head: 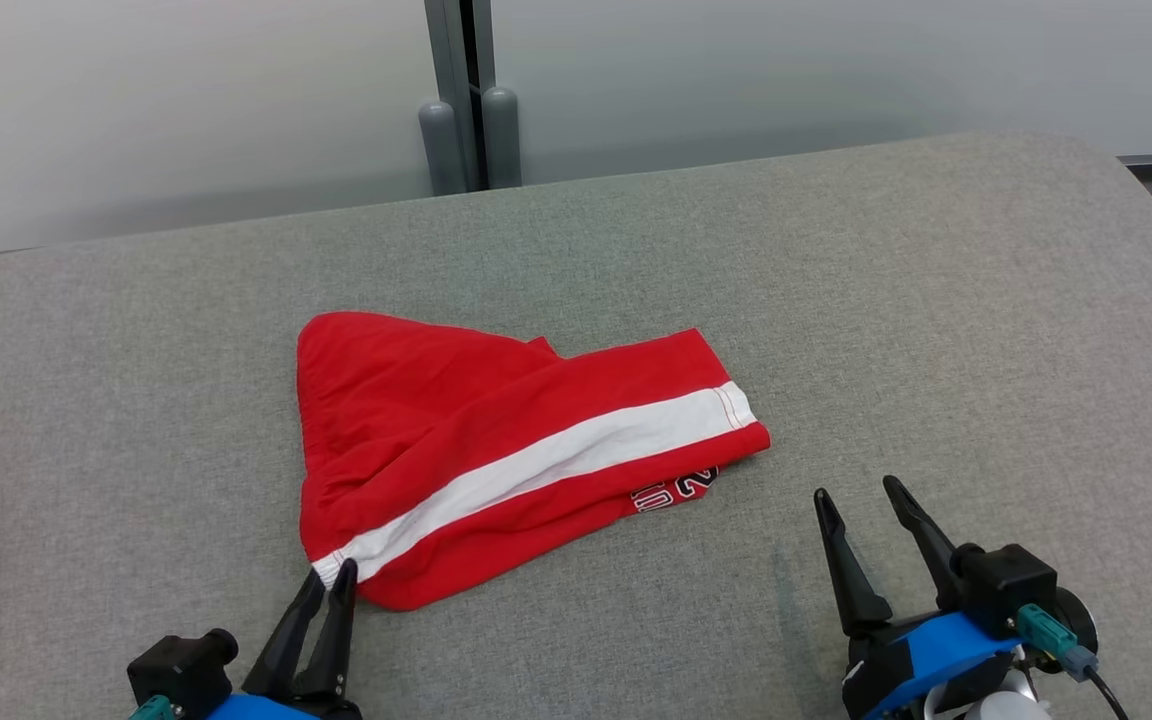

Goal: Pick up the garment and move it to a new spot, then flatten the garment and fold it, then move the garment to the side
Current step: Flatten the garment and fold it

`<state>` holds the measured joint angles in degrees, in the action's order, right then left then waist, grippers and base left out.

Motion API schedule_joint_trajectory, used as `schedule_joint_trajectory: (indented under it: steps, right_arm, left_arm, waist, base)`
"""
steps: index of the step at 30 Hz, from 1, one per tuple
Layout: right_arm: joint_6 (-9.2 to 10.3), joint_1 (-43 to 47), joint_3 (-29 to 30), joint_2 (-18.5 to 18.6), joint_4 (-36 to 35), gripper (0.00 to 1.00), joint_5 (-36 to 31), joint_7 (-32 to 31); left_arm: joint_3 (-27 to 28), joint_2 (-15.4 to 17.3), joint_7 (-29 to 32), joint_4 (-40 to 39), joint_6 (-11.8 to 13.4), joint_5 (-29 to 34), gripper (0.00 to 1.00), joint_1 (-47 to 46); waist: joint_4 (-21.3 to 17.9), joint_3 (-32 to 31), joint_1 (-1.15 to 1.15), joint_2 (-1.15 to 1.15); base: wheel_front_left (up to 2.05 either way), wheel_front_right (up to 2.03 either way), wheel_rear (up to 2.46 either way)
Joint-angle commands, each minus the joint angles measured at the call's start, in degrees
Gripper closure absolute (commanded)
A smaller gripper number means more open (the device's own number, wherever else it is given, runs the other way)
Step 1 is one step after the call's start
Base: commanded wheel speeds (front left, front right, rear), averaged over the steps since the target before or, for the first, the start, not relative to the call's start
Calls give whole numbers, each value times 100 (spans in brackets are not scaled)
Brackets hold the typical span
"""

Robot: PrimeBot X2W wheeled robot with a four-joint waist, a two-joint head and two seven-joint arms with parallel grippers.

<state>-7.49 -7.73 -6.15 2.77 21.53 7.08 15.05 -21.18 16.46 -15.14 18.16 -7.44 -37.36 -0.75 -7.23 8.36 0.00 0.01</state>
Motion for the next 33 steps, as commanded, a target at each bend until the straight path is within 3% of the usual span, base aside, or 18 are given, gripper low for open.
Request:
schedule_joint_trajectory:
  steps: [1, 2, 4, 14, 22, 33]
  right_arm:
    - [0, -66, -11, 21, -12, 0, 39, 19]
    - [0, -75, -16, 21, -24, 0, 39, 20]
    - [0, -93, -19, 22, -49, 0, 48, 20]
    - [0, -455, -29, 21, 131, 0, 239, 20]
    - [0, -1004, -653, 23, 719, 0, 931, 19]
    - [0, -1476, -1343, 25, 1376, 0, 1722, 20]
  left_arm:
    - [-16, 45, -1, -16, -9, -26, 64, -14]
    - [-24, 50, -1, -9, -9, -38, 83, -38]
    - [-48, 63, -1, 19, -9, -41, 100, -89]
    - [69, 138, -1, 134, -9, -17, 100, -227]
    - [406, 231, -1, 228, -8, 144, 100, -314]
    - [398, 224, 0, 220, -8, 150, 100, -349]
  waist:
    - [-4, 10, 0, -1]
    - [-8, 24, 0, -1]
    - [-16, 53, 0, -1]
    - [143, 193, 0, -1]
    - [451, 381, 0, -1]
    - [573, 539, 0, -1]
  base:
    - [0, 0, 0]
    - [0, 0, 0]
    - [0, 0, 0]
    - [0, 0, 0]
    - [0, 0, 0]
    - [0, 0, 0]
